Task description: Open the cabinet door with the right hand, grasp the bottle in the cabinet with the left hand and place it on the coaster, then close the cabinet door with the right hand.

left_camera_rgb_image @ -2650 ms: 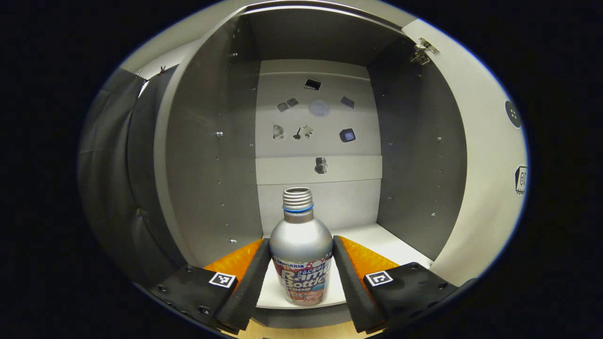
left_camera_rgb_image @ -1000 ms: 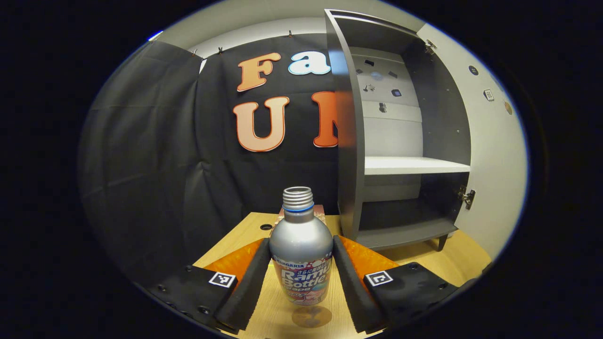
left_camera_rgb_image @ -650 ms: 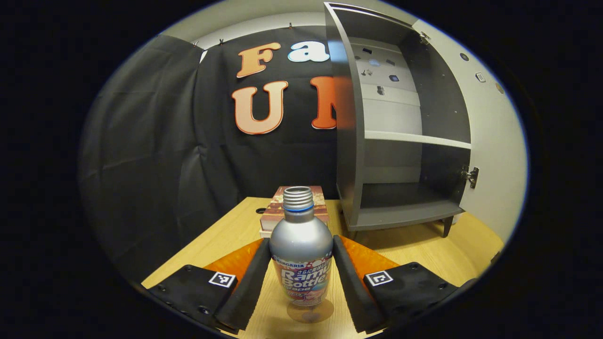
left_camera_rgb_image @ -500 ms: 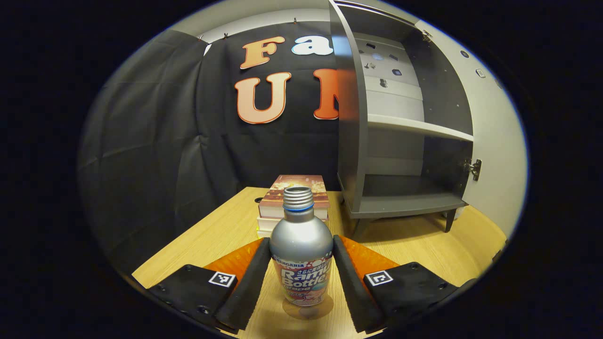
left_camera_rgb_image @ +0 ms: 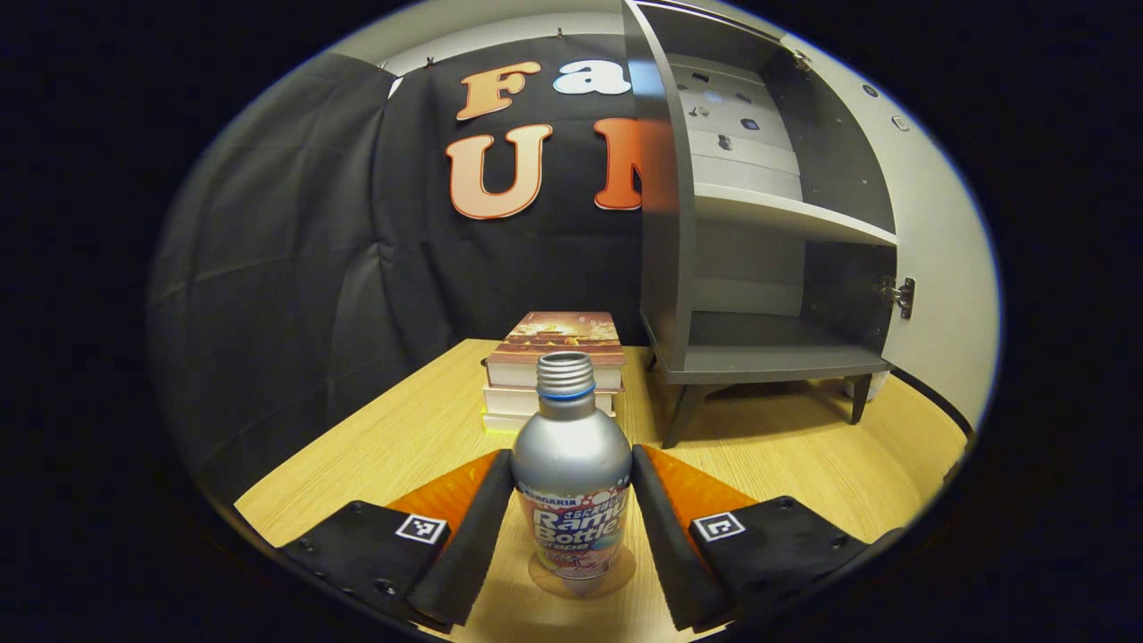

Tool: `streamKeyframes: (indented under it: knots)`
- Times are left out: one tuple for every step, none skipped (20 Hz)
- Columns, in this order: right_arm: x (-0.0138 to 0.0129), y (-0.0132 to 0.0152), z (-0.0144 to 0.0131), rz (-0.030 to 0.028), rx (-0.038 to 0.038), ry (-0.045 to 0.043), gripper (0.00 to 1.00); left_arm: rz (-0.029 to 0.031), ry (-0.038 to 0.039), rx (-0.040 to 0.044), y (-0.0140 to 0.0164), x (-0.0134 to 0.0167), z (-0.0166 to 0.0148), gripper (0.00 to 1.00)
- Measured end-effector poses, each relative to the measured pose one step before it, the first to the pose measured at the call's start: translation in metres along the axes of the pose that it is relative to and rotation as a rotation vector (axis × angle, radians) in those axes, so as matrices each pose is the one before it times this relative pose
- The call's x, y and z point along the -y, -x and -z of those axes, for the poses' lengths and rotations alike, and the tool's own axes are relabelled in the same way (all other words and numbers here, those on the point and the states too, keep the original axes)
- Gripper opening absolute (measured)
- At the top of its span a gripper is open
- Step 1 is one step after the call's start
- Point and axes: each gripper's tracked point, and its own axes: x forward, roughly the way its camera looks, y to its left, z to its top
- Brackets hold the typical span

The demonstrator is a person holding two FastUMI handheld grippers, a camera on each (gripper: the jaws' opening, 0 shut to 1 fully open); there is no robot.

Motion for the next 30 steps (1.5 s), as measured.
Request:
streamKeyframes:
  knots:
    - [-0.00243, -0.00094, 0.00019, -0.00299, -0.00046, -0.00399, 0.93, -0.0005, -0.00698, 0.00418, 0.00254, 0.00103, 0.00057, 0.85]
    - [-0.00059, -0.00043, 0.00102, -0.00304, -0.00157, -0.00272, 0.93, 0.00051, -0.00788, -0.00079, 0.00146, 0.00129, 0.00065, 0.85]
    - [-0.00123, -0.0019, 0.0004, -0.00282, -0.00233, -0.00039, 0.93, 0.00091, -0.00815, -0.00014, 0.00098, 0.00069, 0.00168, 0.85]
    - [0.00036, 0.00043, 0.00107, -0.00103, -0.0006, -0.00038, 0.93, 0.00077, -0.00426, -0.00325, 0.00169, 0.00029, 0.00012, 0.85]
    - [0.00028, -0.00017, -0.00047, -0.00072, 0.00089, -0.00058, 0.93, -0.00137, -0.00157, -0.00168, 0.00202, 0.00001, 0.00124, 0.85]
    - [0.00027, 0.00055, 0.00017, -0.00037, 0.00008, -0.00132, 0.93, -0.00274, 0.00172, -0.00044, 0.00202, 0.00013, 0.00079, 0.87]
    - [0.00046, -0.00042, 0.00226, 0.00023, -0.0016, -0.00156, 0.93, -0.00199, 0.00163, 0.00213, 0.00141, -0.00042, 0.00108, 0.85]
    - [0.0012, -0.00009, 0.00118, 0.0008, -0.00204, -0.00128, 0.93, -0.00097, -0.00216, 0.00238, 0.0021, 0.00033, 0.00012, 0.84]
    - [0.0014, -0.00129, 0.00087, 0.00034, -0.00294, -0.0005, 0.93, -0.00123, -0.00332, 0.00032, 0.00051, 0.00026, 0.00067, 0.84]
    - [0.00088, 0.00007, 0.00104, 0.00008, -0.00194, -0.00037, 0.93, -0.00187, -0.00455, -0.00157, 0.00126, 0.00076, -0.00057, 0.85]
    - [0.00005, -0.00175, -0.00078, 0.00059, -0.00029, -0.00036, 0.93, -0.0041, -0.00243, -0.00239, 0.00021, 0.00057, 0.00099, 0.86]
    - [0.00071, -0.00103, 0.00108, -0.00132, -0.00052, -0.00001, 0.93, -0.00327, -0.00021, -0.00264, 0.00081, -0.00002, 0.00074, 0.86]
    - [-0.0006, -0.00287, 0.00046, -0.00172, -0.00248, -0.0004, 0.93, -0.00384, -0.00078, -0.00124, -0.00012, -0.00003, -0.0001, 0.86]
    - [-0.00072, -0.00154, 0.00051, -0.00366, -0.00297, 0.00041, 0.93, -0.00452, 0.00211, -0.00219, 0.0016, -0.00036, -0.00057, 0.86]
    - [-0.00079, -0.0018, 0.00137, -0.00235, -0.00331, 0.00055, 0.93, -0.00475, 0.0026, -0.00123, 0.00065, -0.00069, 0.0005, 0.86]
    - [-0.00054, -0.00097, 0.00145, -0.00345, -0.00352, -0.00017, 0.93, -0.00178, 0.00274, -0.00178, 0.00005, 0.00016, 0.00039, 0.87]
    - [-0.00033, -0.00121, 0.00033, -0.00244, -0.00237, -0.00187, 0.93, -0.00173, 0.00216, -0.00017, 0.00202, 0.00031, -0.00067, 0.87]
    - [0.00007, -0.00005, 0.00133, -0.00283, -0.00235, -0.00209, 0.93, -0.00134, 0.00001, -0.00046, -0.00069, -0.00041, 0.00031, 0.87]
    - [-0.00044, -0.00288, -0.00049, -0.00155, -0.00208, -0.00237, 0.93, -0.00198, -0.00199, 0.00203, 0.0009, 0.00014, -0.00111, 0.87]
    - [0.00018, -0.00129, 0.00003, -0.00188, -0.00172, -0.00131, 0.93, -0.00376, -0.00471, 0.0015, 0.00112, -0.00041, -0.00143, 0.87]
    - [-0.00017, -0.00197, -0.0006, -0.00214, 0.00028, 0.00131, 0.93, -0.00378, -0.00269, 0.00102, 0.00149, -0.00016, 0.00069, 0.89]
    - [-0.00034, -0.00049, -0.00045, -0.00226, 0.00039, 0.0034, 0.93, -0.00741, -0.00118, 0.00484, 0.00308, -0.00091, -0.00183, 0.88]
    - [-0.00085, -0.00179, 0.00002, -0.00359, 0.00064, 0.00395, 0.93, -0.00486, -0.00051, 0.003, 0.00144, -0.00105, -0.00147, 0.88]
    - [-0.00076, -0.00009, 0.00041, -0.00521, -0.00021, 0.00275, 0.93, -0.00146, 0.00128, -0.00199, 0.00116, 0.0, -0.0012, 0.9]
    - [-0.00161, -0.00262, -0.00053, -0.00668, 0.00017, 0.0023, 0.93, -0.00075, 0.00077, -0.00084, 0.00214, 0.00137, -0.0013, 0.91]
    - [-0.00106, -0.00095, 0.00019, -0.00583, 0.00118, 0.00128, 0.93, -0.00186, -0.00097, 0.00196, 0.00267, 0.00067, -0.00336, 0.91]
    - [-0.00033, -0.00135, 0.00019, -0.00498, 0.00027, 0.00094, 0.93, 0.00283, -0.00182, 0.00394, 0.00433, 0.00175, -0.00335, 0.91]
    - [-0.00086, -0.0009, 0.00021, -0.00505, -0.00033, -0.00042, 0.93, 0.00384, -0.00189, 0.00644, 0.00517, 0.00108, -0.00643, 0.91]
    - [-0.0007, 0.00001, 0.0004, -0.0058, 0.00058, -0.00121, 0.93, 0.00231, -0.00269, 0.00802, 0.0034, 0.0008, -0.00611, 0.91]
    - [-0.0013, -0.00198, -0.00036, -0.00774, 0.0008, -0.0004, 0.93, 0.00111, -0.00158, 0.00652, 0.00553, 0.00103, -0.00734, 0.91]
